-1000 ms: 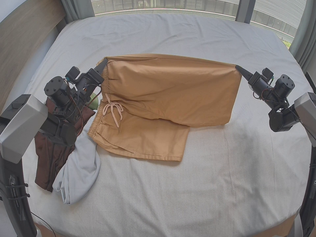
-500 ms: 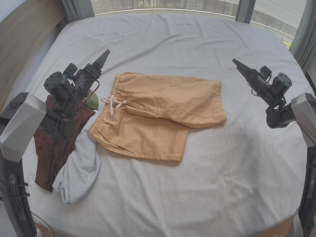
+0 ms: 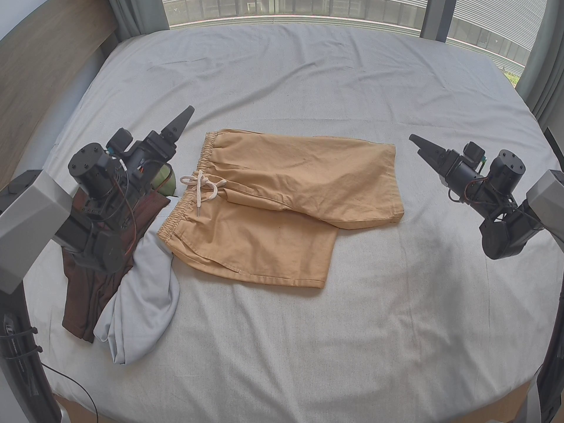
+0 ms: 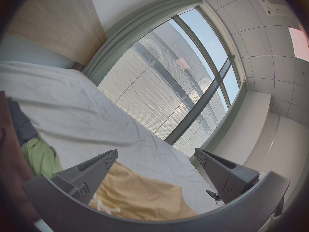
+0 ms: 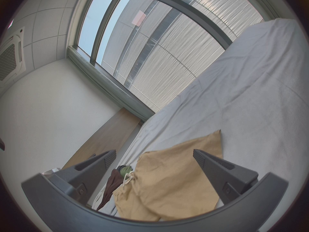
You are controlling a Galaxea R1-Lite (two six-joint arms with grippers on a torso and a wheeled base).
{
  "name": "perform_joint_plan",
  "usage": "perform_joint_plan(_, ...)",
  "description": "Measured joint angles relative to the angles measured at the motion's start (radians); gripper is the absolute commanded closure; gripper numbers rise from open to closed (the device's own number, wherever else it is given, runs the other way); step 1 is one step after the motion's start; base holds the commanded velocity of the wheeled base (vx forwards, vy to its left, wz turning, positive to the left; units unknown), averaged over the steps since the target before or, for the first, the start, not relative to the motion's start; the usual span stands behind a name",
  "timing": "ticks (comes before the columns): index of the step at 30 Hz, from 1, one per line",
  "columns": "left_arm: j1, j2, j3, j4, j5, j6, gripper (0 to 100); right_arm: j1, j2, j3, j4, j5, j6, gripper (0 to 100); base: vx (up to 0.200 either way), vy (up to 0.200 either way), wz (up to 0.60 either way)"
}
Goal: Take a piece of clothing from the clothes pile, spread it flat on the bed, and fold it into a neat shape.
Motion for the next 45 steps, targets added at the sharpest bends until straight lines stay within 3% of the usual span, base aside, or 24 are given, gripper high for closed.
perform_joint_plan(8,0.006,-0.134,0.340,-0.039,-0.147,0.016,0,0.113,-0.109,0.233,-0.016,0.000,-0.068,0,0.000,0.000,0.00)
perform_joint_plan(12,0.011,-0.187,0.479,-0.048,-0.226,0.092,0,0.167,-0.128,0.314,-0.014,0.000,-0.141,0,0.000,0.000,0.00)
perform_joint_plan(16,0.012,-0.215,0.563,-0.054,-0.257,0.143,0,0.212,-0.122,0.377,-0.013,0.000,-0.172,0,0.000,0.000,0.00)
perform_joint_plan(26,0.005,-0.219,0.621,-0.056,-0.260,0.156,0,0.284,-0.063,0.413,-0.013,-0.003,-0.181,0,0.000,0.000,0.00)
perform_joint_plan(38,-0.026,-0.179,0.643,-0.056,-0.259,0.236,0,0.348,0.037,0.391,-0.011,-0.007,-0.213,0,0.000,0.000,0.00)
perform_joint_plan(45,-0.031,-0.170,0.643,-0.057,-0.259,0.237,0,0.391,0.097,0.354,0.021,-0.113,-0.269,0,0.000,0.000,0.00)
